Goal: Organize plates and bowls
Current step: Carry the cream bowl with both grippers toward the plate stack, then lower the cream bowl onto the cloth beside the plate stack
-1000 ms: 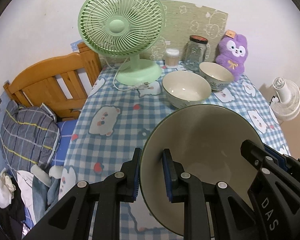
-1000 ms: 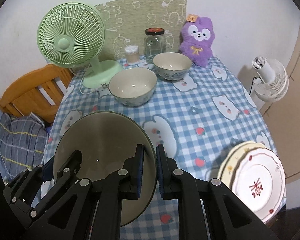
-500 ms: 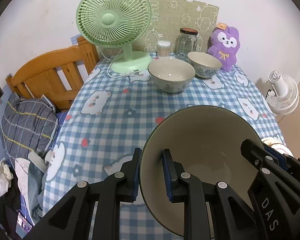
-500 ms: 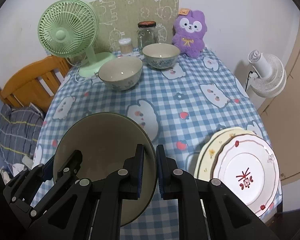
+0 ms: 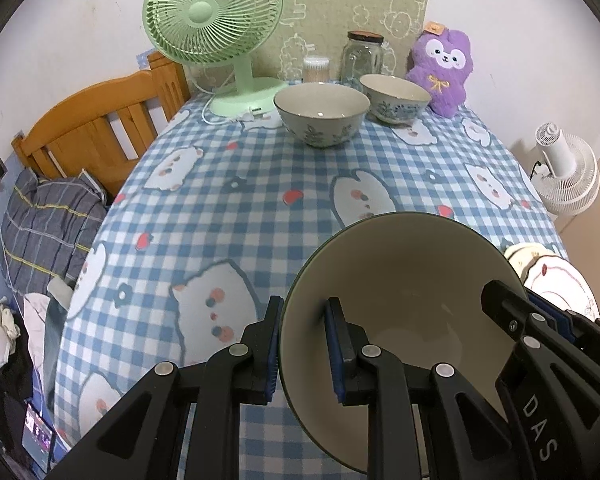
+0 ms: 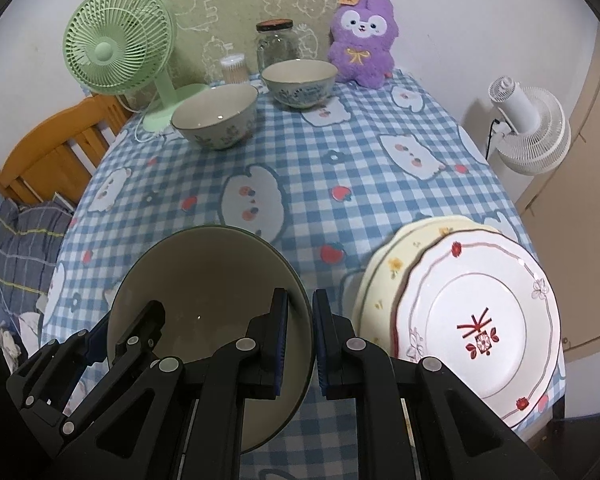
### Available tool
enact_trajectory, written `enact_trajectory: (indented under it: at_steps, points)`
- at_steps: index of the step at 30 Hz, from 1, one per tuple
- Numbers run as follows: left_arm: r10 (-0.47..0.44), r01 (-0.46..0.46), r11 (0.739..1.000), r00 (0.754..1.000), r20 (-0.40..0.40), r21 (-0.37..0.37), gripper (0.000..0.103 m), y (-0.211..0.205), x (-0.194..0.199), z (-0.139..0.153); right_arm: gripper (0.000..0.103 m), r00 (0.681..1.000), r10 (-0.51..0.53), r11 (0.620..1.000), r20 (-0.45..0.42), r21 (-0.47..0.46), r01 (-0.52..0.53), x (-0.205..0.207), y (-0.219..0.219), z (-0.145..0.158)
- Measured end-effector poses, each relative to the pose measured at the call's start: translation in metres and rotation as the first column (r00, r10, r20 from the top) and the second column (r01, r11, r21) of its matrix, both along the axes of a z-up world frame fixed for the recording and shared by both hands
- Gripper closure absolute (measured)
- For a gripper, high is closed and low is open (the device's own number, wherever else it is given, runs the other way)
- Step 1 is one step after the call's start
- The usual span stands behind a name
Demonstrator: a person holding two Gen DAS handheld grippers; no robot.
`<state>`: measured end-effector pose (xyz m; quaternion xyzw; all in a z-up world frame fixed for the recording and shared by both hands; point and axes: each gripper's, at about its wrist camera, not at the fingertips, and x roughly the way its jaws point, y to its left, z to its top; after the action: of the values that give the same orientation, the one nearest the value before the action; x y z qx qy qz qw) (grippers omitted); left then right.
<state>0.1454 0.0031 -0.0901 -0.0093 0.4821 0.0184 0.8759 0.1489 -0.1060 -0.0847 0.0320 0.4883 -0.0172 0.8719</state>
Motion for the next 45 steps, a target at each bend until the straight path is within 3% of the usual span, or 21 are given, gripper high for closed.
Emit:
enact_trajectory:
  at_steps: [31,39,41,43,45]
  points:
    - [0.056,-0.057,0.998,0.998,-0.031,-0.003,0.084,-0.008,-0.010,-0.029,0.087,0.998,0.047,0.999,-0.042,0.002,-0.047,-0.001,-0.004,-0.026]
    - [0.035,-0.037,0.999,0.996,-0.081,-0.017,0.061,-0.010,-0.008,-0.030,0.079,0.991,0.108,0.994,-0.083,-0.009,-0.109,0.005,-0.003,-0.028]
    - [0.038,-0.040,0.999,0.995,-0.088,-0.022,0.047,-0.009,-0.008,-0.029,0.059,0.991,0.112,0.993,-0.074,-0.011,-0.114,0.004,-0.003,-0.024]
    - [0.045,-0.047,0.998,0.996,-0.075,-0.028,0.044,-0.007,-0.010,-0.025,0.047,0.993,0.107,0.994,-0.049,-0.021,-0.108,0.003,-0.005,-0.018]
    - [0.054,-0.056,0.998,0.996,-0.067,-0.032,0.040,-0.005,-0.010,-0.022,0.046,0.993,0.111,0.994,-0.035,-0.019,-0.112,0.003,-0.005,-0.011]
